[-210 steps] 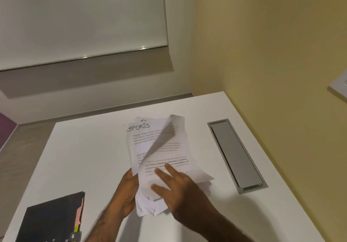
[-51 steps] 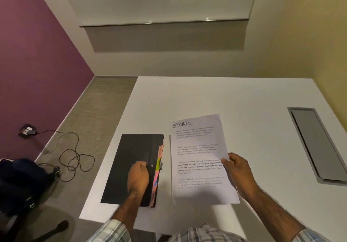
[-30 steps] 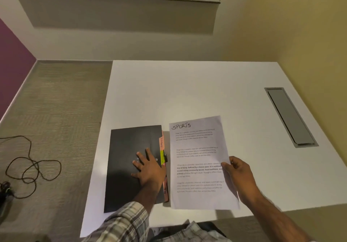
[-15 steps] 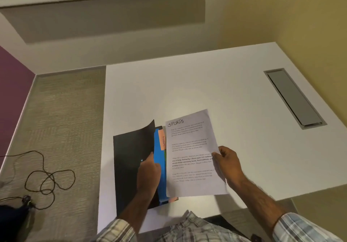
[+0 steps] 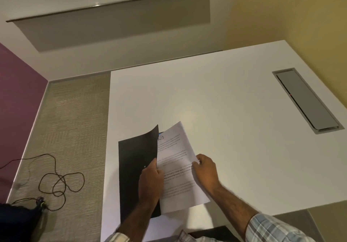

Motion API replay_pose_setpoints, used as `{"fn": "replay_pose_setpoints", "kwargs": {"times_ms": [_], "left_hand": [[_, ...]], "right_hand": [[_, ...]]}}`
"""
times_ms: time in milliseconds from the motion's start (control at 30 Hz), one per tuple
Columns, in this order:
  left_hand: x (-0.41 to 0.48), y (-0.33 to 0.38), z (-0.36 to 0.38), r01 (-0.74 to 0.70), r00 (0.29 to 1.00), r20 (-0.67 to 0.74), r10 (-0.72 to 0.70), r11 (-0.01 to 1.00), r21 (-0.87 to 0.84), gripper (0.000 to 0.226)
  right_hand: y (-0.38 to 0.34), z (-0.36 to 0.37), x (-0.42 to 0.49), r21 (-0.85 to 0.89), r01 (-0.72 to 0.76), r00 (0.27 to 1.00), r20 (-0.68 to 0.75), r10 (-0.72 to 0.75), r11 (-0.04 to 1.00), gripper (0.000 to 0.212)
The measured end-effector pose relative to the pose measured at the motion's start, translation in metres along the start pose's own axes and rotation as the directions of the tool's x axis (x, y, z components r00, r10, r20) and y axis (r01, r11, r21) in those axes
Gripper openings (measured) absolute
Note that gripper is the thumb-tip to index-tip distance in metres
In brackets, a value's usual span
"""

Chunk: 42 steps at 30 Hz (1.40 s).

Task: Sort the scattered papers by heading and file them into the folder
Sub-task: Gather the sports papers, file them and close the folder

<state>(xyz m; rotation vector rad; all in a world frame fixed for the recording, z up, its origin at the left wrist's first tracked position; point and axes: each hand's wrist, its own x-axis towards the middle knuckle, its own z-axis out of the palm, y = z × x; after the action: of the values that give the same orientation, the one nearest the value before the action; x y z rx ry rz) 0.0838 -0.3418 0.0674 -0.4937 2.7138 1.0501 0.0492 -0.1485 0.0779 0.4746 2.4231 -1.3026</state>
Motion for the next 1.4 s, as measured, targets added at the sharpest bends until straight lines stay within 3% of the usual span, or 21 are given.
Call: {"fn": "replay_pose_setpoints", "kwargs": {"times_ms": [400,667,767,900,1033,1267,1400], "left_hand": [[0.008,0.003,0.003,0.025,1.0,-0.007,-0.025,0.999,0.024,0.012],[0.014,0.009,0.004,0.031,0.999,0.016,-0.031,1.0,-0.002,0.022],[0.014,0.011,0.006,0.031,0.999,0.011,-0.031,0.999,0.015,0.025],[0.012,0.016,0.006,0.053,0.999,0.004,-0.053,0.998,0.028,0.026],[0.013,0.018,0.003,0.056,0.998,0.01,-0.056,0.998,0.025,0.027],[0.014,0.025,0.004,0.079,0.997,0.002,-0.079,0.997,-0.012,0.04],[0.015,0.03,0.0,0.076,0.997,-0.006,-0.076,0.997,-0.012,0.042]], "right_hand": [[-0.007,-0.004,0.012,0.068,0.041,0.991,-0.132,-0.032,0.997,0.021],[-0.011,0.02,0.017,-0.002,0.073,0.997,0.017,-0.073,0.997,0.017],[-0.019,0.035,0.018,0.001,0.014,0.997,0.073,-0.014,1.0,0.018],[-0.025,0.044,0.021,0.032,-0.059,0.998,0.039,0.057,0.998,0.023],[-0.022,0.044,0.025,0.047,-0.029,1.0,-0.003,0.029,0.998,0.024],[-0.028,0.06,0.03,0.055,-0.06,0.986,0.157,0.05,0.997,0.005],[-0.03,0.064,0.037,0.086,-0.091,0.984,0.159,0.076,0.992,0.005]]}}
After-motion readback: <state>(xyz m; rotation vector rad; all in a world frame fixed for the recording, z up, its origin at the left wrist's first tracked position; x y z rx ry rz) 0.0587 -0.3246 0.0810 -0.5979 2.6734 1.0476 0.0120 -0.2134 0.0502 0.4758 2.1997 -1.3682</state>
